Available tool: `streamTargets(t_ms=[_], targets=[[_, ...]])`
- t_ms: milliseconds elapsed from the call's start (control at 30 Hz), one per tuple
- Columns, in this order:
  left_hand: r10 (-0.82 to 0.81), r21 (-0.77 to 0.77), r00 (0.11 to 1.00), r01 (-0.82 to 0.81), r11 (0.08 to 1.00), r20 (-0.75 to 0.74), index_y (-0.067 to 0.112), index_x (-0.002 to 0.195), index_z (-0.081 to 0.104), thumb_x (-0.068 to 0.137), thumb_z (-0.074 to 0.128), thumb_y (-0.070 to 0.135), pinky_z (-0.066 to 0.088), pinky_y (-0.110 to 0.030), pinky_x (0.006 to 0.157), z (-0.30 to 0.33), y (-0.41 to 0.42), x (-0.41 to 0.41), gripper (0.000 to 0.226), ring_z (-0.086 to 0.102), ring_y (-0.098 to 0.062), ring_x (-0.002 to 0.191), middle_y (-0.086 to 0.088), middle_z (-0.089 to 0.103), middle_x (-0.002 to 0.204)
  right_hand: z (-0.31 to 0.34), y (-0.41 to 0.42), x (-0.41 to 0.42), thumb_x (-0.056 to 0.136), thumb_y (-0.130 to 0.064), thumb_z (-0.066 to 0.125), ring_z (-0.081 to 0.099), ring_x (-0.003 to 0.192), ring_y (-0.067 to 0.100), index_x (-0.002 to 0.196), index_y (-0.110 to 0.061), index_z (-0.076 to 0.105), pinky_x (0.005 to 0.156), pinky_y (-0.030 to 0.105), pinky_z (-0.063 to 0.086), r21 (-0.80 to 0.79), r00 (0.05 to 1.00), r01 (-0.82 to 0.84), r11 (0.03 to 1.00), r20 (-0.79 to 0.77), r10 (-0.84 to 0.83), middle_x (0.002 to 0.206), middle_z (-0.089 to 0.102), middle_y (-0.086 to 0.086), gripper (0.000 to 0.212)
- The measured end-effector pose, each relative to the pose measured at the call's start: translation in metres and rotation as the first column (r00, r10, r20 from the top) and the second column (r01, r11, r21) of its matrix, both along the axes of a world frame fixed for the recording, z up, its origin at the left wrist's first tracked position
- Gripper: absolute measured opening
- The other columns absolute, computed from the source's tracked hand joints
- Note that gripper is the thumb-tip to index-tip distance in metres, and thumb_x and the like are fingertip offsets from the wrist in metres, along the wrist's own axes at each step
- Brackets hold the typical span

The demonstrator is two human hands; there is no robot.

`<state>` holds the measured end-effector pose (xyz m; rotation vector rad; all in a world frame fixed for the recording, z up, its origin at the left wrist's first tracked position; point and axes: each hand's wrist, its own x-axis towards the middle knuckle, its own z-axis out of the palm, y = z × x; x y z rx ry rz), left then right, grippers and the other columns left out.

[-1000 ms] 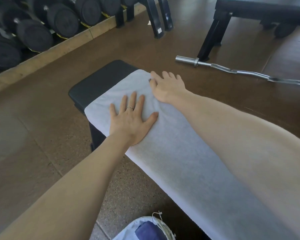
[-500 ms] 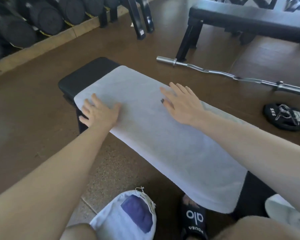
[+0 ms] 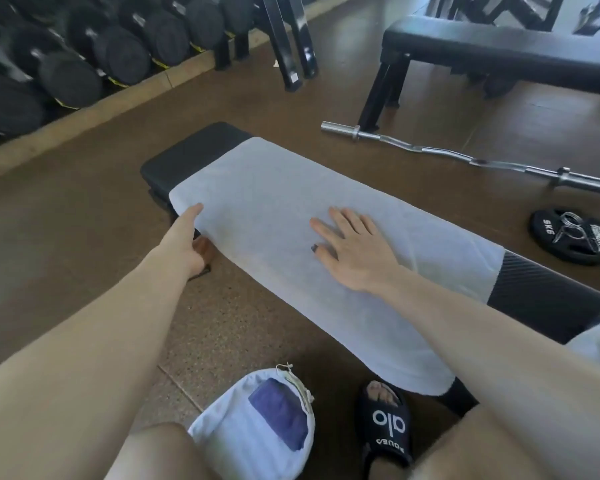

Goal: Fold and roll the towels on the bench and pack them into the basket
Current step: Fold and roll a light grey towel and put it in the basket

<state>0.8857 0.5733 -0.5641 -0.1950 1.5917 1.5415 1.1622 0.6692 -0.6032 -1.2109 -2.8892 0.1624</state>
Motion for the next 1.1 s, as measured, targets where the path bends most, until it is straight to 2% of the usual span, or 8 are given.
streamTargets(t_ms=[200, 333, 400, 500, 633, 800, 933, 1100], targets=[[0.069, 0.040, 0.994, -0.066, 0.997, -0.081, 0.017, 0.133, 0.057, 0.083, 0.078, 0.024, 0.061, -0.043, 0.080, 0.010, 0.025, -0.030, 0.055, 0.073, -0.026, 0.094, -0.005, 0.071, 0.115, 0.002, -0.002, 0.002, 0.103, -0.055, 0.015, -0.001, 0.153, 0.024, 0.157, -0.041, 0.012, 0.123, 0.044, 0.002, -0.008, 1.000, -0.006, 1.000, -0.007, 0.006, 0.168, 0.003, 0.002, 0.055], [-0.009, -0.016, 0.882, 0.001, 1.000, -0.471, 0.017, 0.142, 0.045, 0.080, 0.074, 0.012, 0.055, -0.043, 0.093, 0.030, 0.038, -0.011, 0.068, 0.063, -0.024, 0.111, -0.001, 0.060, 0.119, 0.011, 0.001, -0.003, 0.104, -0.049, 0.019, 0.000, 0.154, 0.017, 0.154, -0.043, 0.024, 0.124, 0.039, 0.000, -0.199, 0.995, 0.048, 0.979, -0.075, -0.064, 0.168, 0.006, -0.005, 0.050], [-0.128, -0.031, 0.707, 0.149, 0.988, -0.696, 0.025, 0.151, 0.034, 0.081, 0.069, 0.010, 0.050, -0.037, 0.099, 0.047, 0.039, 0.018, 0.080, 0.054, -0.018, 0.121, 0.002, 0.054, 0.135, 0.028, 0.008, -0.006, 0.105, -0.047, 0.026, 0.018, 0.150, 0.016, 0.139, -0.038, 0.047, 0.121, 0.036, 0.011, -0.445, 0.949, 0.133, 0.885, -0.200, -0.243, 0.159, 0.030, -0.007, 0.041], [-0.288, -0.107, 0.351, 0.454, 0.884, -0.891, 0.029, 0.157, 0.022, 0.087, 0.065, 0.010, 0.049, -0.018, 0.091, 0.069, 0.032, 0.075, 0.085, 0.049, -0.003, 0.122, 0.008, 0.048, 0.143, 0.062, 0.020, 0.006, 0.103, -0.054, 0.037, 0.050, 0.128, 0.018, 0.128, -0.031, 0.059, 0.112, 0.036, 0.031, -0.874, 0.592, 0.027, 0.485, -0.377, -0.712, 0.134, 0.057, -0.006, 0.040], [-0.294, -0.294, -0.146, 0.772, 0.563, -0.945, 0.018, 0.156, 0.022, 0.089, 0.059, -0.003, 0.042, -0.011, 0.062, 0.072, 0.011, 0.153, 0.080, 0.055, 0.008, 0.064, 0.008, 0.056, 0.137, 0.091, 0.034, 0.043, 0.098, -0.062, 0.041, 0.068, 0.109, 0.030, 0.127, -0.024, 0.056, 0.090, 0.042, 0.052, -0.936, 0.272, -0.125, 0.329, -0.351, -0.896, 0.120, 0.067, 0.013, 0.051], [-0.284, -0.554, -0.493, 0.806, 0.208, -0.823, 0.024, 0.158, 0.017, 0.089, 0.051, 0.002, 0.048, -0.026, 0.081, 0.039, -0.024, 0.227, 0.080, 0.054, 0.005, 0.082, 0.003, 0.060, 0.134, 0.097, 0.032, 0.091, 0.089, -0.063, 0.058, 0.071, 0.101, 0.034, 0.138, -0.020, 0.044, 0.088, 0.045, 0.057, -0.981, 0.355, -0.005, 0.194, -0.183, -0.917, 0.116, 0.065, 0.023, 0.067], [-0.230, -0.710, -0.675, 0.689, 0.144, -0.702, 0.025, 0.158, 0.012, 0.096, 0.049, 0.017, 0.053, -0.039, 0.082, 0.004, -0.047, 0.247, 0.073, 0.061, -0.020, 0.094, 0.000, 0.055, 0.141, 0.076, 0.020, 0.100, 0.085, -0.045, 0.073, 0.072, 0.093, 0.028, 0.142, -0.015, 0.045, 0.084, 0.042, 0.061, -0.947, 0.481, 0.113, 0.300, -0.212, -0.851, 0.114, 0.066, 0.016, 0.070], [-0.339, -0.702, -0.621, 0.677, 0.221, -0.706, 0.030, 0.155, 0.017, 0.096, 0.056, 0.042, 0.052, -0.033, 0.083, 0.003, -0.059, 0.233, 0.072, 0.063, -0.015, 0.093, 0.008, 0.052, 0.140, 0.069, 0.006, 0.083, 0.081, -0.026, 0.071, 0.061, 0.094, 0.022, 0.116, -0.020, 0.053, 0.071, 0.033, 0.052, -0.568, 0.680, 0.334, 0.752, -0.407, -0.610, 0.107, 0.062, 0.002, 0.040]])
